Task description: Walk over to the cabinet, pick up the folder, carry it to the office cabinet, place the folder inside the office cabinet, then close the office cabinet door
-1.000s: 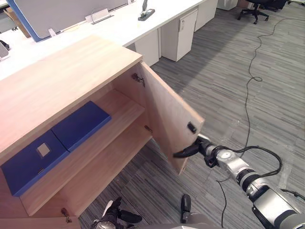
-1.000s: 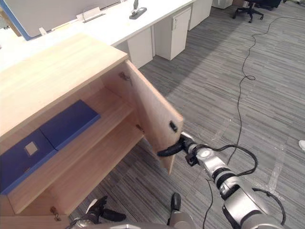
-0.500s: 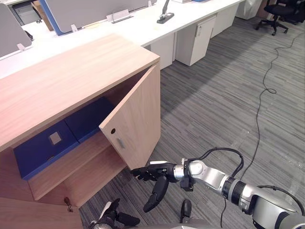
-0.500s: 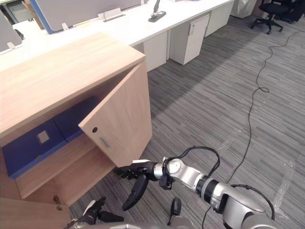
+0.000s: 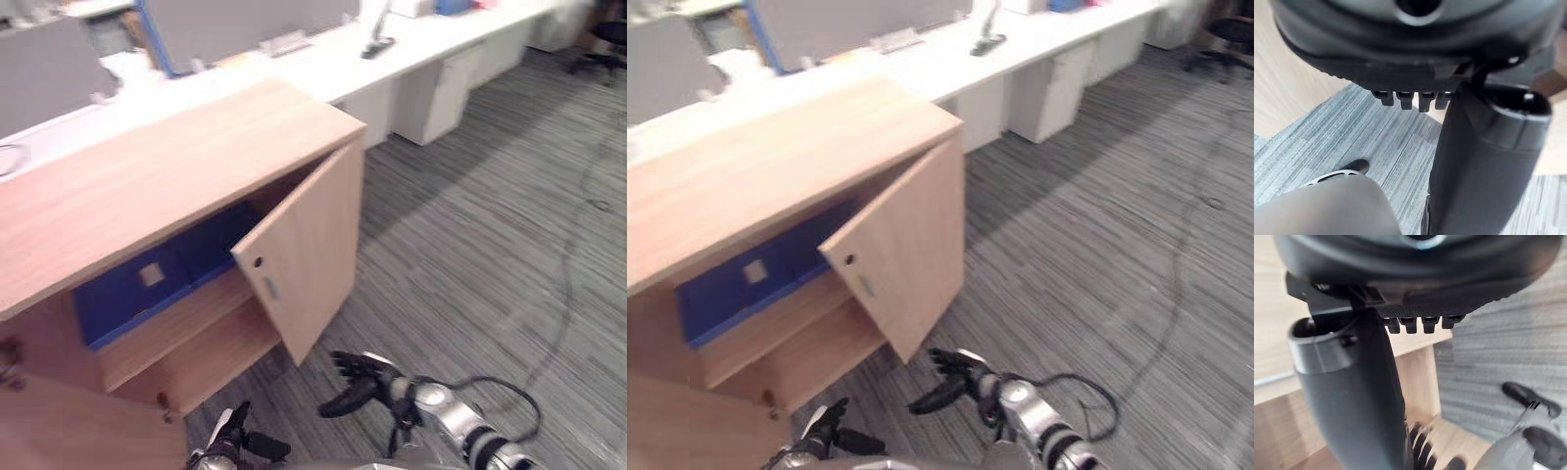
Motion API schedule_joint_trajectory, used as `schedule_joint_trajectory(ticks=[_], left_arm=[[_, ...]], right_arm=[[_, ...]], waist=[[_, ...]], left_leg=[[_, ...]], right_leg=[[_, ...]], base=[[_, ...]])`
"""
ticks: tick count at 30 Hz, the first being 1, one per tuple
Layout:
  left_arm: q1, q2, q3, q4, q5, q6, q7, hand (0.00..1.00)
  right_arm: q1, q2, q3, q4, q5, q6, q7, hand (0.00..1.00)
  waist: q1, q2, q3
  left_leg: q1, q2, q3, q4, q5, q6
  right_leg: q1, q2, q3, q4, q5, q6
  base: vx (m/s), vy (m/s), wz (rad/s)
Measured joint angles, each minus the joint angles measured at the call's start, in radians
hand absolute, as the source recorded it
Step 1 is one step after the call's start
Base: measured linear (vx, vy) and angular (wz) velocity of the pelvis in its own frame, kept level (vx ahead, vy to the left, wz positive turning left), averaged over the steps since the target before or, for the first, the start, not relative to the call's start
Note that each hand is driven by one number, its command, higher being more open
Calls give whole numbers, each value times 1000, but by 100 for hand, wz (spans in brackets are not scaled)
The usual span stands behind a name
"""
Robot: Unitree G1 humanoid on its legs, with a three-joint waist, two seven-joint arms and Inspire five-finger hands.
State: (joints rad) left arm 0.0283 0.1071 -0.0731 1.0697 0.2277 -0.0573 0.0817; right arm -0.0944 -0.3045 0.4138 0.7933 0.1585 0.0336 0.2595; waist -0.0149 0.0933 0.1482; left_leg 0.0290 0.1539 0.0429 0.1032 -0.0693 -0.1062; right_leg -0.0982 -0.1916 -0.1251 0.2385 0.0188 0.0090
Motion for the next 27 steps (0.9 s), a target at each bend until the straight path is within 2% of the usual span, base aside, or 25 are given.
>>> schedule_joint_trajectory(ticks=[1, 2, 3, 4, 5, 7, 9, 12, 14, 15, 16, 17, 18, 19, 20, 21, 22, 23, 24, 25, 26, 27], left_arm=[[-2, 9, 1, -7, -3, 1, -1, 100], [-7, 17, 8, -12, -24, 2, 1, 100], [-11, 20, 22, -12, -45, 6, 5, 100], [-12, 15, 40, -11, -68, 12, 10, 100], [-10, -16, 100, -14, -108, 22, 15, 100], [4, -46, 184, -15, -149, 33, 35, 100], [28, -88, 293, -30, -203, 45, 66, 100], [37, -126, 364, -70, -271, 47, 63, 100], [37, -129, 411, -103, -294, 45, 60, 100], [33, -133, 448, -115, -296, 45, 64, 100], [36, -136, 467, -117, -296, 46, 67, 100], [39, -137, 477, -115, -298, 46, 66, 100], [39, -145, 490, -115, -296, 46, 72, 100], [39, -145, 490, -117, -295, 46, 73, 100], [38, -140, 491, -120, -295, 46, 70, 100], [37, -139, 524, -123, -295, 45, 74, 100], [40, -156, 587, -123, -305, 46, 85, 100], [45, -162, 617, -115, -306, 47, 93, 100], [51, -176, 645, -86, -307, 47, 97, 100], [47, -180, 661, -72, -314, 49, 93, 100], [46, -175, 675, -64, -317, 48, 93, 100], [50, -174, 678, -63, -317, 48, 93, 100]], right_arm=[[14, 21, -109, 70, -35, 1, -29, 100], [12, 42, -201, 132, -48, 7, -62, 100], [6, 63, -304, 193, -49, 9, -97, 100], [-1, 78, -402, 252, -48, 8, -133, 100], [-7, 87, -499, 330, -39, 10, -185, 100], [8, 95, -573, 385, -32, 21, -252, 100], [79, 163, -693, 401, 85, 40, -339, 100], [121, 212, -773, 393, 246, 36, -391, 100], [138, 242, -817, 388, 283, 29, -405, 100], [157, 267, -856, 374, 298, 25, -415, 100], [167, 277, -889, 367, 317, 18, -418, 100], [168, 278, -904, 361, 317, 19, -418, 100], [177, 280, -927, 351, 319, 20, -418, 100], [176, 286, -972, 344, 333, 21, -418, 100], [175, 298, -1000, 345, 355, 22, -418, 100], [171, 332, -1057, 358, 374, 28, -416, 100], [174, 337, -1106, 355, 395, 22, -413, 100], [179, 337, -1131, 354, 396, 15, -414, 100], [188, 332, -1187, 353, 406, 9, -415, 100], [186, 335, -1232, 351, 416, 8, -416, 100], [186, 353, -1288, 355, 428, 13, -416, 100], [188, 358, -1297, 355, 433, 14, -416, 100]], waist=[[-3, -15, -2], [-4, -42, -8], [-5, -59, -11], [-6, -65, -13], [4, -40, -9], [10, -20, -16], [12, -20, -17], [11, -39, -17], [6, -70, -2], [3, -91, 10], [9, -87, 9], [8, -82, 9], [5, -71, 8], [6, -50, 14], [4, -65, 15], [-6, -116, 3], [1, -103, -4], [2, -90, -6], [-2, -61, -2], [-1, -51, 1], [0, -71, -8], [0, -73, -14]], left_leg=[[-33, -26, -79, 22, -1, 1], [-63, -60, -129, 36, 0, 0], [-98, -91, -179, 51, 0, -8], [-123, -106, -223, 58, 5, -21], [-138, -98, -268, 47, 15, -30], [-141, -82, -304, 30, 35, -38], [-138, -53, -351, 41, 40, -62], [-183, -44, -348, 97, 49, -55], [-207, -37, -250, 137, 76, -12], [-219, -6, -67, 181, 52, 42], [-250, 54, 114, 321, -10, 81], [-265, 81, 191, 413, -43, 89], [-278, 109, 302, 505, -98, 121], [-286, 93, 350, 482, -104, 124], [-294, 54, 333, 451, -88, 130], [-285, -20, 334, 362, -44, 153], [-284, 22, 435, 502, -103, 160], [-266, 38, 453, 538, -142, 143], [-227, 39, 450, 504, -206, 113], [-216, 10, 434, 461, -211, 152], [-195, -45, 421, 372, -166, 163], [-186, -72, 410, 319, -137, 169]], right_leg=[[-7, 32, 229, 57, -102, 26], [-13, 42, 363, 81, -165, 76], [-13, 41, 463, 87, -217, 132], [-8, 43, 481, 92, -251, 166], [-8, 54, 429, 100, -259, 150], [-1, 65, 372, 121, -276, 137], [42, 88, 287, 138, -296, 117], [68, 104, 204, 146, -314, 91], [106, 88, 128, 139, -321, 77], [132, 77, 70, 130, -322, 68], [145, 78, 27, 136, -330, 57], [149, 78, 7, 146, -337, 56], [150, 67, -34, 176, -359, 64], [138, 50, -77, 232, -401, 74], [126, 27, -88, 251, -418, 69], [118, -33, -123, 230, -408, 71], [128, -49, -165, 207, -383, 92], [141, -48, -185, 199, -380, 96], [166, -44, -226, 197, -380, 98], [180, -45, -245, 197, -381, 100], [187, -61, -252, 173, -357, 81], [190, -64, -251, 151, -339, 63]], base=[[-19, -34, 221], [-32, -127, 188], [-33, -177, 156], [-13, -173, 144], [21, -229, 121], [63, -214, 86], [101, -204, 85], [63, -182, 85], [-30, -106, 103], [-59, -118, 110], [-56, -115, 104], [-37, -62, 93], [-23, 7, 115], [-24, 21, 128], [-27, 33, 144], [-29, 41, 122], [-26, 57, 108], [-1, 98, 90], [11, 133, 87], [9, 161, 101], [5, 126, 76], [9, 96, 67]])
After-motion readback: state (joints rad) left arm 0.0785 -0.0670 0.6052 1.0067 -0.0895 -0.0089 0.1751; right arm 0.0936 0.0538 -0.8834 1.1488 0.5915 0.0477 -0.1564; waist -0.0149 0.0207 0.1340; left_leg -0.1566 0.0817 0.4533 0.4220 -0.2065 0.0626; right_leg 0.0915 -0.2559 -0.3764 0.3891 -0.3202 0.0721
